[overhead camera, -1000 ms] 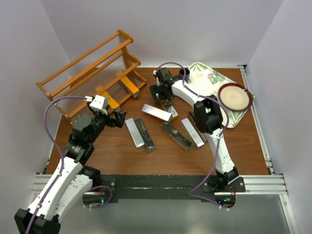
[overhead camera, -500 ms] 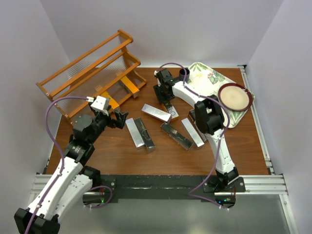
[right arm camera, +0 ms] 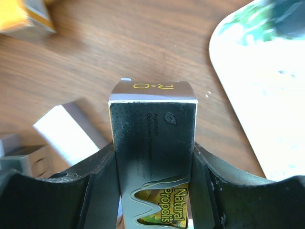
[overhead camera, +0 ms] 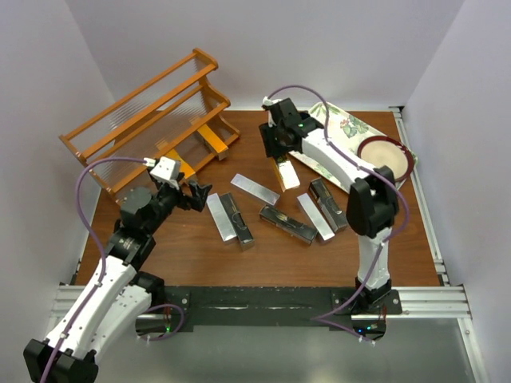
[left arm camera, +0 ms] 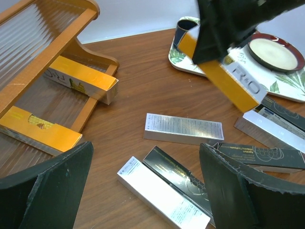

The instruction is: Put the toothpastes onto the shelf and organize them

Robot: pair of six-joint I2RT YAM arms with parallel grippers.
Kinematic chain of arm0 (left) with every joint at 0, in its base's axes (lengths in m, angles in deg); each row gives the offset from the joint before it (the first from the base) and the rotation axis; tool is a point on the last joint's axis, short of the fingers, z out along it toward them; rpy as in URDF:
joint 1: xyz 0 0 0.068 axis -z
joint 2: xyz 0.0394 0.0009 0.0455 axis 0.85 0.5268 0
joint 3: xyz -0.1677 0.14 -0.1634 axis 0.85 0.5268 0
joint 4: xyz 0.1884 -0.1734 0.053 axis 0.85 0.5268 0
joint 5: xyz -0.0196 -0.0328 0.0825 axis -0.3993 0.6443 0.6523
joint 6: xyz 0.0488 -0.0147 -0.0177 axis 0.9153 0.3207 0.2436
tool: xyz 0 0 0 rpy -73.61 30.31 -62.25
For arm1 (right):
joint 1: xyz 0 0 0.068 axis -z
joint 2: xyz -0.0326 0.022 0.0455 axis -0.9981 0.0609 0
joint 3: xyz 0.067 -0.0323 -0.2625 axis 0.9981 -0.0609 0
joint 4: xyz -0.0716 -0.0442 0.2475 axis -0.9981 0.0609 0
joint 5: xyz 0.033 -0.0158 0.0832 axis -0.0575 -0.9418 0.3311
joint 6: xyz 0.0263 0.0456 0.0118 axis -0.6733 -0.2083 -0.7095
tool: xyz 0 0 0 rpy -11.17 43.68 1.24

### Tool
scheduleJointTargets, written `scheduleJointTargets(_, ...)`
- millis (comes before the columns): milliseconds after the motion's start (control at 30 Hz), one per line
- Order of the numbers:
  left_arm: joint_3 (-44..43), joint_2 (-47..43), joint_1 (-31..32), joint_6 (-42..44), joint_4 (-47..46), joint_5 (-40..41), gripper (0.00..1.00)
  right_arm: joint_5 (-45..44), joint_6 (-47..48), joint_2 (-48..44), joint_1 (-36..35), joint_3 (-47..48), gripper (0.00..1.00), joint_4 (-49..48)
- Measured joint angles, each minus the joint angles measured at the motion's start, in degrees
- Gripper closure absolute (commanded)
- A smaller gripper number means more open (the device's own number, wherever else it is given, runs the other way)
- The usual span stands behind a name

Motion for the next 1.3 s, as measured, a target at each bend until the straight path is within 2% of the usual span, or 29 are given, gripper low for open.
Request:
scheduleJointTargets(167, 0.00, 1.14, -0.02, -0.09, -0.46, -1.77, 0.00, -0.20, -4.35, -12.11, 0.15, -8.02, 0.60, -4.22)
scheduleJointTargets(333, 0.00, 2.62, 0.00, -1.73, -1.42, -4.02, 0.00, 0.35, -12.39, -24.59, 0.31, -21.46, 0.62, -11.63)
scheduleJointTargets(500, 0.00, 3.82, 1.64, -7.06, -2.93, -4.79, 0.00, 0.52, -21.64, -35.21, 0.37, -34.32, 0.60, -18.97)
scheduleJointTargets(700, 0.00, 6.40, 15.85, -12.68, -7.76, 1.22, 0.01, 1.29, -33.53, -44.78, 0.37, -47.78, 0.60, -28.44)
scheduleJointTargets(967, -0.04, 16.17, 31.50, -15.76, -17.40, 14.25, 0.02, 2.86, -44.72, -48.85, 0.37, -56.19, 0.60, -35.74)
scheduleJointTargets(1100, -0.94, 21.77, 36.74, -16.48, -20.24, 20.48, 0.02, 3.37, -49.42, -50.53, 0.37, -59.47, 0.60, -38.42)
scheduleJointTargets(1300, -5.20, 28.26, 40.87, -17.11, -21.62, 26.21, 0.03, 4.17, -52.70, -50.77, 0.37, -60.41, 0.60, -40.02)
